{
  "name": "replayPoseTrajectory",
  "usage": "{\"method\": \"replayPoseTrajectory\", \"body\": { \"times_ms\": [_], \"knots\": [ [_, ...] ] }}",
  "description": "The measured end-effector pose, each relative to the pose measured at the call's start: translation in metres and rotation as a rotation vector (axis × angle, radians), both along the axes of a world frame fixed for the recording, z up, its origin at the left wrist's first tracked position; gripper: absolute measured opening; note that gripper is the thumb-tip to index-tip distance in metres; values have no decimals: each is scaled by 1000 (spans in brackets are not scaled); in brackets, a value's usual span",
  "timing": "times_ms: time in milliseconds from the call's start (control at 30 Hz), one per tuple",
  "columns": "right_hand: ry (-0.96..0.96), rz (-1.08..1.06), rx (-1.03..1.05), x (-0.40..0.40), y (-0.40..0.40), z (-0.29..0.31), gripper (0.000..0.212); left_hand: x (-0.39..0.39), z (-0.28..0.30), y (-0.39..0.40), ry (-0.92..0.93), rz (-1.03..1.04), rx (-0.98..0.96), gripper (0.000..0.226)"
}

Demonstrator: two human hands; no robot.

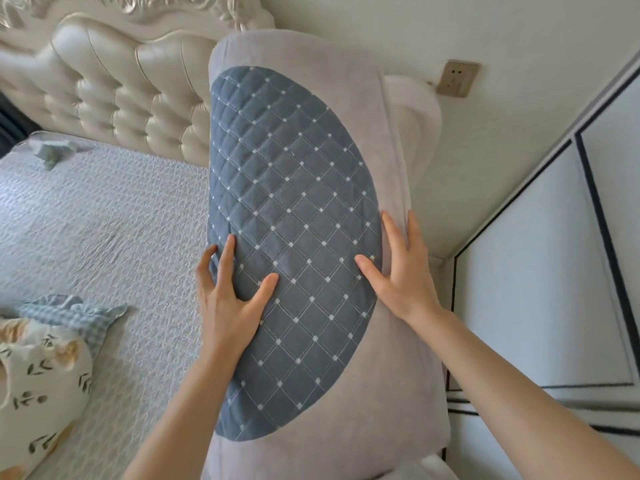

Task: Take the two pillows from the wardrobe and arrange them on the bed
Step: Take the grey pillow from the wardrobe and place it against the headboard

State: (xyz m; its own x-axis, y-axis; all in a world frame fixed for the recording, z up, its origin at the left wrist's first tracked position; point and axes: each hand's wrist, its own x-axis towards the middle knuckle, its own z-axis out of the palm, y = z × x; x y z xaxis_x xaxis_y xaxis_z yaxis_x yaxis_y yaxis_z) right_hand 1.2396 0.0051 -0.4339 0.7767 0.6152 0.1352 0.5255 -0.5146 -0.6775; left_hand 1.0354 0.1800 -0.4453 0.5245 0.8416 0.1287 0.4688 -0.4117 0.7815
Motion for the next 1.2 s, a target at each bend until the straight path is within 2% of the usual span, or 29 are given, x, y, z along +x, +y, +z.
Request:
{"method": "replayPoseTrajectory", "body": {
  "times_ms": [167,433,633,867,1200],
  "knots": [
    [-17,146,-39,56,49,-17,84,35,-22,16,26,147,-35,88],
    [26,530,-109,157,127,-33,82,99,-40,8,44,524,-101,88],
    [22,694,-198,211,168,-51,82,144,-55,4,60,687,-178,90],
    [57,773,-297,238,232,-87,83,174,-86,39,89,768,-262,88],
    [35,787,-385,264,345,-168,72,200,-172,115,143,795,-403,87]
  ]
}}
